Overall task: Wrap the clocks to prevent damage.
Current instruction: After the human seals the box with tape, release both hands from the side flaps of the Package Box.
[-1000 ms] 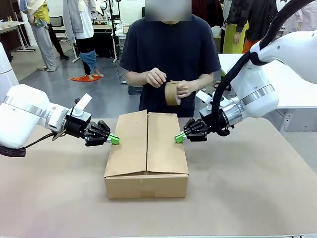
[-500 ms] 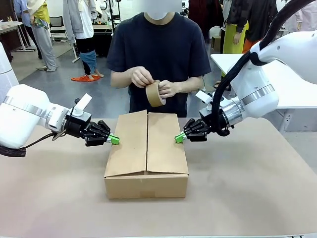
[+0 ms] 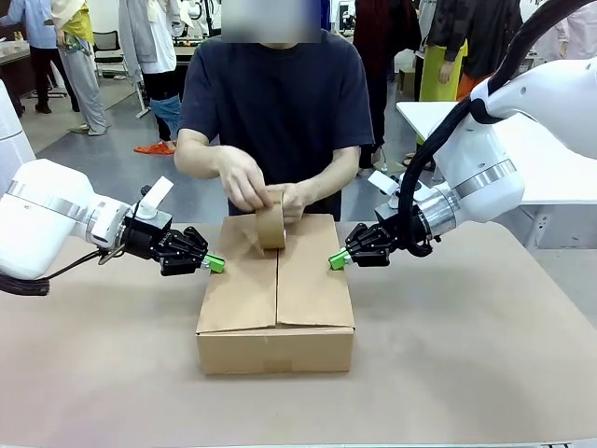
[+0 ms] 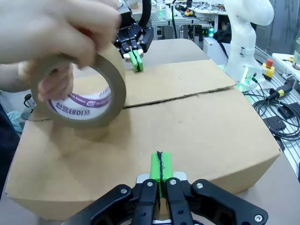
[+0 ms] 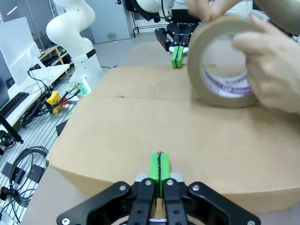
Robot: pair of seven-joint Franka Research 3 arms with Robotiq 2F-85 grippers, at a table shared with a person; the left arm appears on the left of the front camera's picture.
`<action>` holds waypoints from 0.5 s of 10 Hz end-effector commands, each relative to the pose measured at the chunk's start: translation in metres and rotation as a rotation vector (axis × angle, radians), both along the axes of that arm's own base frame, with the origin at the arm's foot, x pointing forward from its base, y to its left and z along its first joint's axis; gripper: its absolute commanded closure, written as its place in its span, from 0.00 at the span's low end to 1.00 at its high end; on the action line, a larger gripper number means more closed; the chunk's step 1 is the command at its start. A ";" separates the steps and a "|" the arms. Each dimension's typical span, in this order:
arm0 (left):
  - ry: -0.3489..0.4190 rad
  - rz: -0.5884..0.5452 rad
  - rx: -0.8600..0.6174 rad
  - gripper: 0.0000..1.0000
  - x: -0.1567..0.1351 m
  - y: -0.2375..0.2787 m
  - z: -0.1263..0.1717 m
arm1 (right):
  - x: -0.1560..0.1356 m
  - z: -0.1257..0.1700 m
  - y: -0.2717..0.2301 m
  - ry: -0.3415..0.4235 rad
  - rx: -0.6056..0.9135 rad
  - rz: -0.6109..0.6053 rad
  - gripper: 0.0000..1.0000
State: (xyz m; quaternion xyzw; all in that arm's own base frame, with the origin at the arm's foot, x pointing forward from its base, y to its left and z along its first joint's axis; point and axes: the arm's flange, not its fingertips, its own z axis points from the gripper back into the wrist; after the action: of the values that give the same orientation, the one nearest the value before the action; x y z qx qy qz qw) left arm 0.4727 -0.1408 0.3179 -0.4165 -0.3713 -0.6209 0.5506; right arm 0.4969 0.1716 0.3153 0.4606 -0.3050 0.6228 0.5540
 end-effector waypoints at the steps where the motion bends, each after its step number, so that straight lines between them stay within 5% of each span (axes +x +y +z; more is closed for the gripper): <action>1: 0.001 -0.002 0.002 1.00 0.000 -0.002 -0.002 | -0.001 -0.004 0.000 0.000 0.000 -0.008 0.99; 5: 0.001 -0.002 0.002 1.00 0.000 -0.002 -0.002 | -0.001 -0.004 0.000 0.000 0.000 -0.008 0.99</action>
State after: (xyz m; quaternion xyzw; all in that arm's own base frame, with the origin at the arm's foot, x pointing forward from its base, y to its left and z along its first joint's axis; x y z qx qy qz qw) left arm 0.4725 -0.1408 0.3170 -0.4170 -0.3707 -0.6206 0.5510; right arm 0.4968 0.1715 0.3147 0.4609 -0.3047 0.6225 0.5543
